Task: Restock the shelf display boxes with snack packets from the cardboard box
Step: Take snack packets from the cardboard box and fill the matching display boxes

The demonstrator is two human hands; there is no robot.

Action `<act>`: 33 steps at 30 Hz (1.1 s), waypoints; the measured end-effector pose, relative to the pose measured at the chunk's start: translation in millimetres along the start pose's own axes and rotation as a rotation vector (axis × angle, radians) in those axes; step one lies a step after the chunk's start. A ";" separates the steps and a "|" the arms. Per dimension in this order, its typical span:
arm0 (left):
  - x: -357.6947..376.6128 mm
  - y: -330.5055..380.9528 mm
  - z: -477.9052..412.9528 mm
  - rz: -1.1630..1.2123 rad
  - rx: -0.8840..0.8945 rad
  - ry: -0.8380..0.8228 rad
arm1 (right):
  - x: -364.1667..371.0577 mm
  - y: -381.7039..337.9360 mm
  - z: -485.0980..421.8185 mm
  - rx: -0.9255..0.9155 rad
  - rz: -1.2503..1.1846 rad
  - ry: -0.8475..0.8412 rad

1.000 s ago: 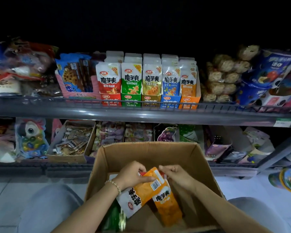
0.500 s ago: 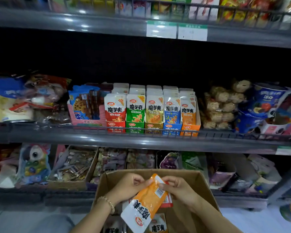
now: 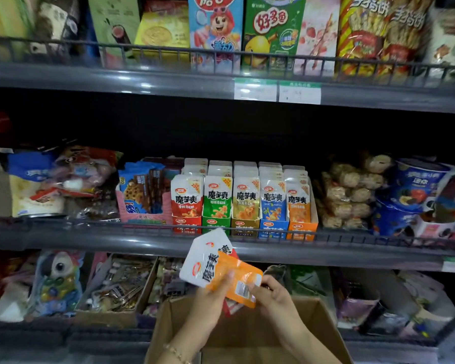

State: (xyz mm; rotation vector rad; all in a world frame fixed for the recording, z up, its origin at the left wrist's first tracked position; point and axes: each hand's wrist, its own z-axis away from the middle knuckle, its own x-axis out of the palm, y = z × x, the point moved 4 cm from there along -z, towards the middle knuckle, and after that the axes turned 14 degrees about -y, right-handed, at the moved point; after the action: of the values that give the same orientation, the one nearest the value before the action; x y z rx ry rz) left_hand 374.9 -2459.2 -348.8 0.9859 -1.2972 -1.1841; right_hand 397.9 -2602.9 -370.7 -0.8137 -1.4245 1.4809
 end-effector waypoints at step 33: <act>28.4 31.2 -48.4 -0.117 -0.073 -0.195 | -49.3 -85.8 -10.6 -0.245 0.128 -0.077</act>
State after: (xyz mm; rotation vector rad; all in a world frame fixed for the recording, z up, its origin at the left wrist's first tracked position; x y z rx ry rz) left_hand 423.0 -2486.8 -316.4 0.9209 -1.3518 -1.4373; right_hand 440.0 -2649.6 -293.5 -1.0244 -1.6609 1.4637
